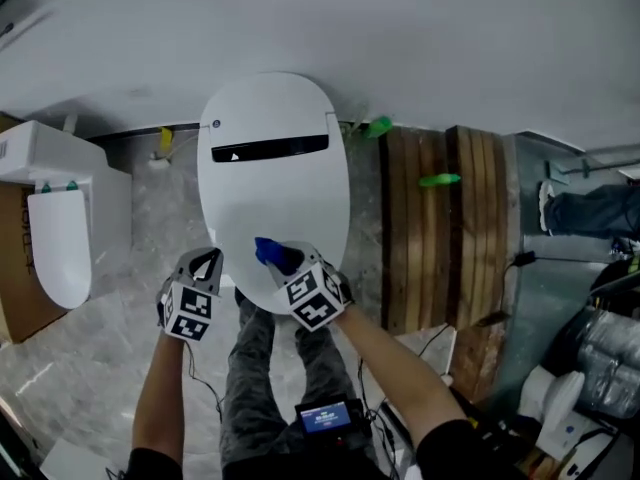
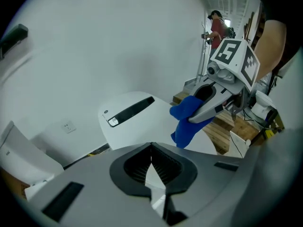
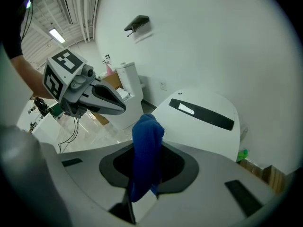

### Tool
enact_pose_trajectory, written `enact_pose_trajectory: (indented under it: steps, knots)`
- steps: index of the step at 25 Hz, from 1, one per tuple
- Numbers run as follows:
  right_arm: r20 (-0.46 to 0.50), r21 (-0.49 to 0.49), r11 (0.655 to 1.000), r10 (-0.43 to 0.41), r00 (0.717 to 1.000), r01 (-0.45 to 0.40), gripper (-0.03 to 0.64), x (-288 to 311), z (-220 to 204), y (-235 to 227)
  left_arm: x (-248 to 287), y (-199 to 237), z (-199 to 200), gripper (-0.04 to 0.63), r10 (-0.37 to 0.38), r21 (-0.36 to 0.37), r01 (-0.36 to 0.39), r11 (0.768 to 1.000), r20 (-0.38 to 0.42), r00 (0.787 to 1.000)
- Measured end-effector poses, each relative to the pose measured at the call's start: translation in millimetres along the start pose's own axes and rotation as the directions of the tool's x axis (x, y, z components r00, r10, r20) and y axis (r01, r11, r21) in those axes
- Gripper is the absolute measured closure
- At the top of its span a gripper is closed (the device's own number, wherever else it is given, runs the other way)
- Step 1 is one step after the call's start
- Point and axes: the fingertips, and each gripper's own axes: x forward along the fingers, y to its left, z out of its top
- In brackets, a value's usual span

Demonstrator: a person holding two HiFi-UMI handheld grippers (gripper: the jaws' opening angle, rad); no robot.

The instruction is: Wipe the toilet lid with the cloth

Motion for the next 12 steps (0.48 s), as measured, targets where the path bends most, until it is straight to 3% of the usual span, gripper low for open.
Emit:
enact_pose_trajectory:
  steps: [12]
  knots:
    - [0.107,-0.029,0.998,-0.055,0.993,0.058,0.522,147,99,-42,80,85,-13,0.584,0.005,-0.012,-0.004,1.000,0.071,0.997]
